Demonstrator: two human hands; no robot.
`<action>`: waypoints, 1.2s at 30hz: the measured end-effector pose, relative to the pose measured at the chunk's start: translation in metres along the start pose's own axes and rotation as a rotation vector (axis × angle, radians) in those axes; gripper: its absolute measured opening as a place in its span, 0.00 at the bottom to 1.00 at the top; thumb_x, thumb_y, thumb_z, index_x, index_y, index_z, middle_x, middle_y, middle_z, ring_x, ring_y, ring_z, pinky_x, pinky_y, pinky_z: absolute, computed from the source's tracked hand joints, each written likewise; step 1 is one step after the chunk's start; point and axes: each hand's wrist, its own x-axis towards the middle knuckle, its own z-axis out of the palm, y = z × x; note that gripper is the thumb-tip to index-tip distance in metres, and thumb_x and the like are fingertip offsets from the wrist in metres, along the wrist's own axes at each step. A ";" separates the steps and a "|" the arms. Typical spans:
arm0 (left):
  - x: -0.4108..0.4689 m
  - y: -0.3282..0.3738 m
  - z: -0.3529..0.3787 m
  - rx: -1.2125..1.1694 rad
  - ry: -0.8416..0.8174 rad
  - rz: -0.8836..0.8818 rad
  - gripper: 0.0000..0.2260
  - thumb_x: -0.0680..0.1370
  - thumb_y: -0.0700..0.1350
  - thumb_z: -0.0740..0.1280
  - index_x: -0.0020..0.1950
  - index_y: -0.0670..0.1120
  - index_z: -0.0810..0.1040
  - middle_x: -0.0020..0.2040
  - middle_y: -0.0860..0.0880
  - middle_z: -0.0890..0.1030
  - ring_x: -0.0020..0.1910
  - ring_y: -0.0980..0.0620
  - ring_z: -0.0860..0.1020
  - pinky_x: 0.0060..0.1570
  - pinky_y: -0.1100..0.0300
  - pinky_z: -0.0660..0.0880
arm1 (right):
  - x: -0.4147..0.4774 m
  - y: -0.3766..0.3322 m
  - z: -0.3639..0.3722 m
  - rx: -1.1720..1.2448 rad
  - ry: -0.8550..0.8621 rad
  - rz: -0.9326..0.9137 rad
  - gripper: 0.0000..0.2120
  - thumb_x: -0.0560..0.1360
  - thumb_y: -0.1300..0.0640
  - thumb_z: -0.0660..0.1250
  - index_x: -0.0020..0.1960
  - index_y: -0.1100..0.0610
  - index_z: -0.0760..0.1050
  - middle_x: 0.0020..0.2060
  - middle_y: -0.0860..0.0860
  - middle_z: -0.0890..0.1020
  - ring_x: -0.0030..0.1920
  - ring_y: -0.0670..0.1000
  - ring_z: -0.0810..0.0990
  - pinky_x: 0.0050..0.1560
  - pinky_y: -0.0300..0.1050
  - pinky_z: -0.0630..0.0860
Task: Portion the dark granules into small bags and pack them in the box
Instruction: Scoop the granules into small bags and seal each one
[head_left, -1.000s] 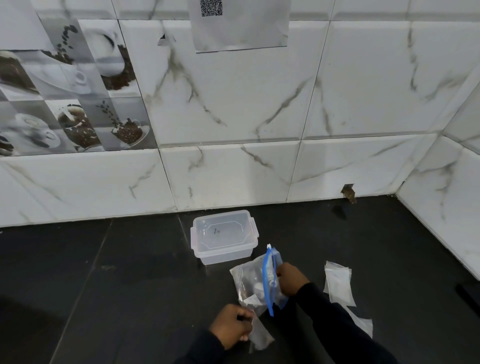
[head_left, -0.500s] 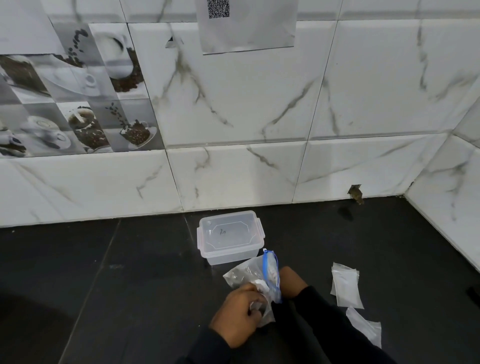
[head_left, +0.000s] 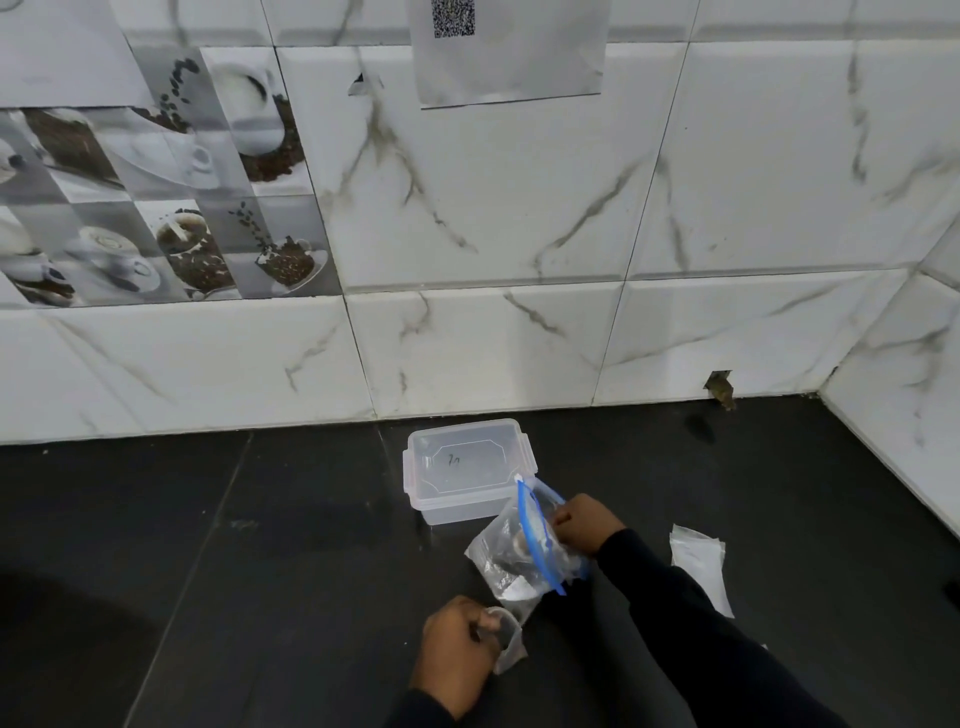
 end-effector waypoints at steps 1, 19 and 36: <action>-0.001 -0.001 -0.002 -0.027 0.019 -0.012 0.15 0.69 0.38 0.72 0.32 0.59 0.79 0.36 0.55 0.83 0.38 0.64 0.80 0.40 0.76 0.69 | 0.002 0.005 0.000 0.006 0.017 0.018 0.18 0.67 0.64 0.63 0.20 0.57 0.65 0.19 0.47 0.65 0.25 0.46 0.65 0.32 0.40 0.65; 0.028 0.080 -0.046 -0.096 -0.135 0.042 0.09 0.74 0.37 0.71 0.43 0.50 0.87 0.44 0.55 0.86 0.45 0.60 0.82 0.46 0.67 0.79 | -0.072 -0.006 -0.081 0.781 0.233 0.035 0.07 0.68 0.64 0.74 0.38 0.69 0.80 0.27 0.56 0.74 0.24 0.48 0.65 0.26 0.39 0.61; 0.065 0.160 -0.076 -0.047 -0.142 0.110 0.06 0.64 0.41 0.71 0.36 0.41 0.86 0.34 0.42 0.85 0.34 0.50 0.80 0.46 0.51 0.81 | -0.127 -0.049 -0.023 -0.297 1.068 -0.817 0.10 0.73 0.61 0.72 0.35 0.59 0.75 0.32 0.52 0.73 0.31 0.50 0.69 0.29 0.45 0.69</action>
